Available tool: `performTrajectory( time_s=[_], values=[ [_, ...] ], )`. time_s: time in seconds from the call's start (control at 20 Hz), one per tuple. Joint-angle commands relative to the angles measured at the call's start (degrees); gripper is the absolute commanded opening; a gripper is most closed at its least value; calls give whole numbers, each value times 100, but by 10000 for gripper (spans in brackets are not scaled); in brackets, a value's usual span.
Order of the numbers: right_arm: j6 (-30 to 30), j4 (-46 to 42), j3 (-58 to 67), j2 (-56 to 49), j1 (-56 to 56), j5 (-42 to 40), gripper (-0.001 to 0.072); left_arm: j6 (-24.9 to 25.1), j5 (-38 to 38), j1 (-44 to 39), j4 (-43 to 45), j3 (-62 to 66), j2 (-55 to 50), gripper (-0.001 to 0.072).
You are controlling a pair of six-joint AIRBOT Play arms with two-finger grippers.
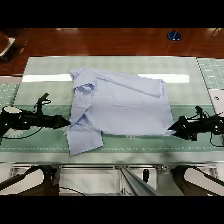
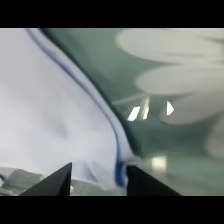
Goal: Fold the shirts.
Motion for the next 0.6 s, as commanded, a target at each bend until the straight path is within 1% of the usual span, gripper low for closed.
performTrajectory(
  time_s=[0.0,0.05,0.1,0.15,0.25,0.3,0.4,0.5,0.55],
  values=[
    [24,619,26,-125,393,-590,340,0,17,-2,-28,2,-4,21],
    [-101,798,79,-125,533,-599,226,4,52,-2,-90,15,-4,22],
    [-407,1019,166,-125,702,-531,40,0,79,0,-107,107,-4,21],
    [-675,1314,350,-122,907,-374,21,-101,46,0,-149,280,-2,22],
    [-688,1475,1178,-44,1298,-37,20,-345,-245,0,-636,883,15,22],
    [-581,1467,1768,59,1488,37,20,-426,-389,0,-1093,1250,48,21],
    [-289,1386,3287,271,1759,11,20,-708,-450,0,-2295,2079,192,21],
    [162,977,5119,339,1873,37,20,-761,-332,0,-3523,3025,417,21],
    [376,658,5954,345,1882,103,20,-905,-186,0,-3856,3495,538,21]
  ],
)
